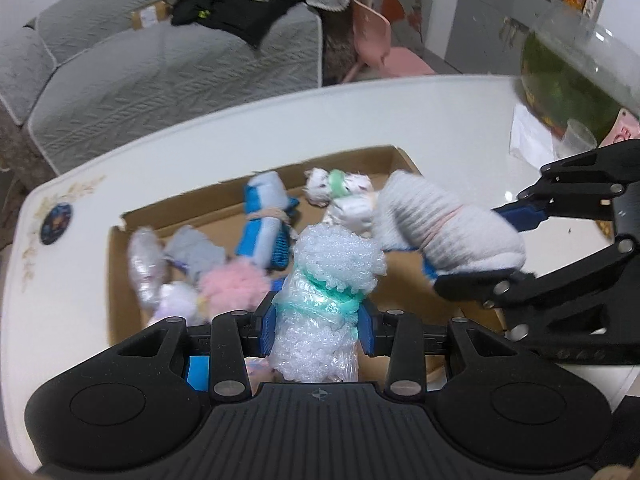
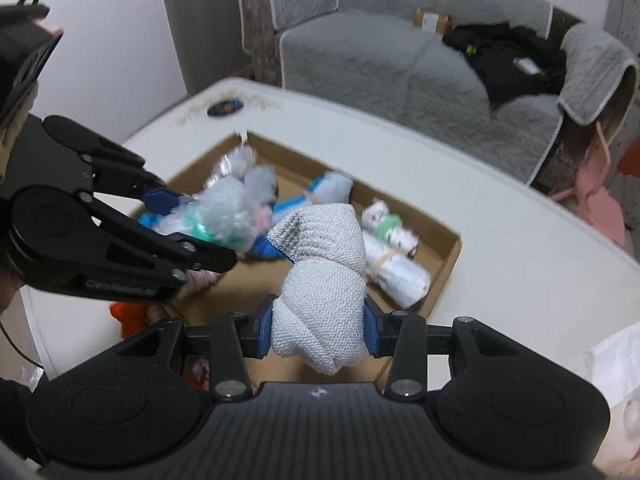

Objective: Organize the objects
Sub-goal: 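Carry bubble-wrap and towel bundles over the box and lower them in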

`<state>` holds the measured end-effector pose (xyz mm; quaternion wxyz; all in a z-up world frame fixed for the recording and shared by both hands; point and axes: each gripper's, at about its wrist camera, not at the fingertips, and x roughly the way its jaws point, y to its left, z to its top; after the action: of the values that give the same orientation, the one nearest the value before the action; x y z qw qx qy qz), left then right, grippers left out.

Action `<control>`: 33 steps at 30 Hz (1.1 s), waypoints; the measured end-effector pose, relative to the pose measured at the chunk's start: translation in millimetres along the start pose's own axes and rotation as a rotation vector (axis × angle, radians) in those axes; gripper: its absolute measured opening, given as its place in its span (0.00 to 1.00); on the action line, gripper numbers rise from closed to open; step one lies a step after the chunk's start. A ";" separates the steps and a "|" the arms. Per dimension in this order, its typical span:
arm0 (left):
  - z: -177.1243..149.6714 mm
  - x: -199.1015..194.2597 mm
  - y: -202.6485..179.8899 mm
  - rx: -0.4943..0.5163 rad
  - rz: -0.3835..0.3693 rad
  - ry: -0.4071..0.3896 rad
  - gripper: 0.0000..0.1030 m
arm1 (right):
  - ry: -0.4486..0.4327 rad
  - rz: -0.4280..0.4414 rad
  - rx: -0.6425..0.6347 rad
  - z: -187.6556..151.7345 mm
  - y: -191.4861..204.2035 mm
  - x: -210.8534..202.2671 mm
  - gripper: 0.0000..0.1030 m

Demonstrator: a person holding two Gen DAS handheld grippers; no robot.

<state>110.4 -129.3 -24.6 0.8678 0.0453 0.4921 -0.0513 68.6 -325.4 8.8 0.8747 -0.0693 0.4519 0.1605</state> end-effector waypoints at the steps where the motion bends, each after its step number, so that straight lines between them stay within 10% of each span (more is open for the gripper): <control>1: 0.6 6.1 -1.3 0.005 -0.002 0.007 0.44 | 0.015 -0.003 0.005 -1.5 -2.2 5.7 0.38; 33: 4.7 98.2 8.2 -0.068 0.066 0.023 0.46 | 0.118 -0.027 0.042 -10.8 -27.6 66.3 0.39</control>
<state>165.6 -126.1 -106.3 0.8643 0.0327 0.5019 -0.0052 105.6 -339.7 -52.1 0.8498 -0.0663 0.5052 0.1349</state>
